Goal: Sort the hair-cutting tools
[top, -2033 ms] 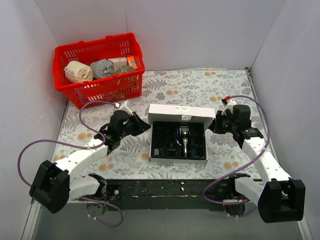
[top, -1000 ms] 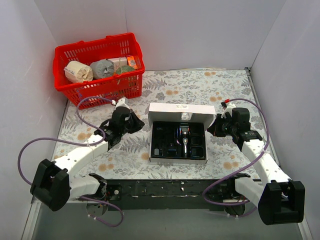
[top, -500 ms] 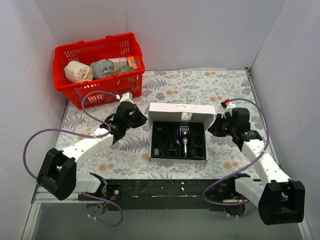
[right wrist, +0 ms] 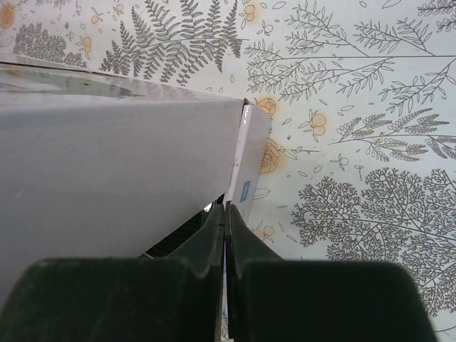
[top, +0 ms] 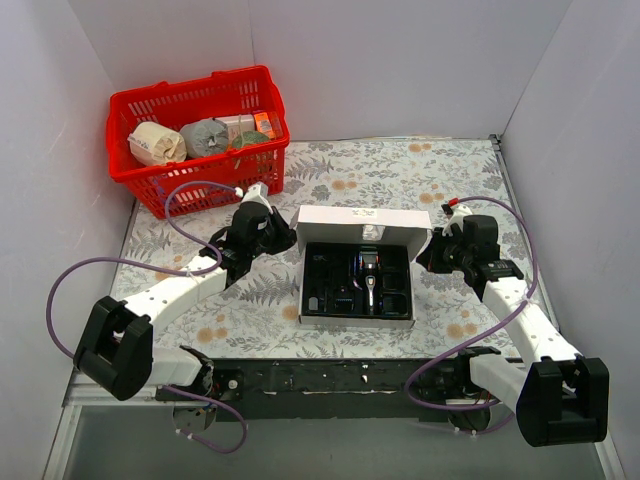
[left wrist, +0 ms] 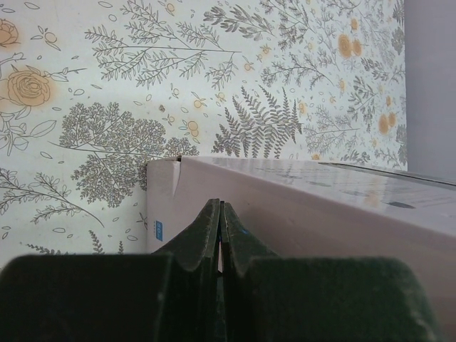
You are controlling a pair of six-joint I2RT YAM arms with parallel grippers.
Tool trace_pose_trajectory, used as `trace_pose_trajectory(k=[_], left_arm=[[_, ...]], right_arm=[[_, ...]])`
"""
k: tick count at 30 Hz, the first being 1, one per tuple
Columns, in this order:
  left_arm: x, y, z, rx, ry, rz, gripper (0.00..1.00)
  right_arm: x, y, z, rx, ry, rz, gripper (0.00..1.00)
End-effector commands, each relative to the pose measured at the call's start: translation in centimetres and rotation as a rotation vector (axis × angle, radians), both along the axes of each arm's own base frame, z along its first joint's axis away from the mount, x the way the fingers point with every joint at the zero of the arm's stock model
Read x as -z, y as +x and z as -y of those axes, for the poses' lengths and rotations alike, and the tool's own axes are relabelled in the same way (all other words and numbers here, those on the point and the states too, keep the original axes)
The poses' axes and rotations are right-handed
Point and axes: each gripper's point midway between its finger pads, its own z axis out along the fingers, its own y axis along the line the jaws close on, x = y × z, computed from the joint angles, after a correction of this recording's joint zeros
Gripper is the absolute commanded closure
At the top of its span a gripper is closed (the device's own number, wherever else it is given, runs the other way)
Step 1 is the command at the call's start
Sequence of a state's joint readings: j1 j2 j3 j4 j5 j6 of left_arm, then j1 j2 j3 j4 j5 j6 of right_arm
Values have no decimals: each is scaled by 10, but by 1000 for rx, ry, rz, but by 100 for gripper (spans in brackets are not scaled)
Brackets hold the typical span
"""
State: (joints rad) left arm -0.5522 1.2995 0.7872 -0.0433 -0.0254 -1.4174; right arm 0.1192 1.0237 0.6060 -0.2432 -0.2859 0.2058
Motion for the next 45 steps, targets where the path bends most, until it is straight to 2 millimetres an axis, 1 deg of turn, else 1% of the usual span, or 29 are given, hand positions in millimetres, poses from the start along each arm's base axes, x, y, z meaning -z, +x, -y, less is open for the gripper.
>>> trace_pose_trajectory(k=[1, 10, 11, 14, 21, 31, 45], left_arm=[[-15, -3, 5, 23, -39, 36, 100], [-17, -4, 4, 18, -48, 38, 100], [-17, -8, 8, 45, -61, 31, 100], [-19, -11, 7, 48, -69, 31, 100], [-18, -18, 6, 55, -83, 23, 100], [-15, -21, 8, 59, -97, 10, 100], [-17, -24, 15, 80, -116, 4, 100]], right_arm=[[-23, 17, -1, 10, 2, 90, 99], [-31, 26, 6, 58, -9, 129, 99], [-31, 27, 6, 64, -9, 131, 99], [-32, 29, 6, 68, -5, 137, 99], [-34, 31, -4, 44, 46, 139, 99], [-35, 29, -12, 18, 89, 135, 99], [-40, 26, -17, -4, 117, 140, 99]])
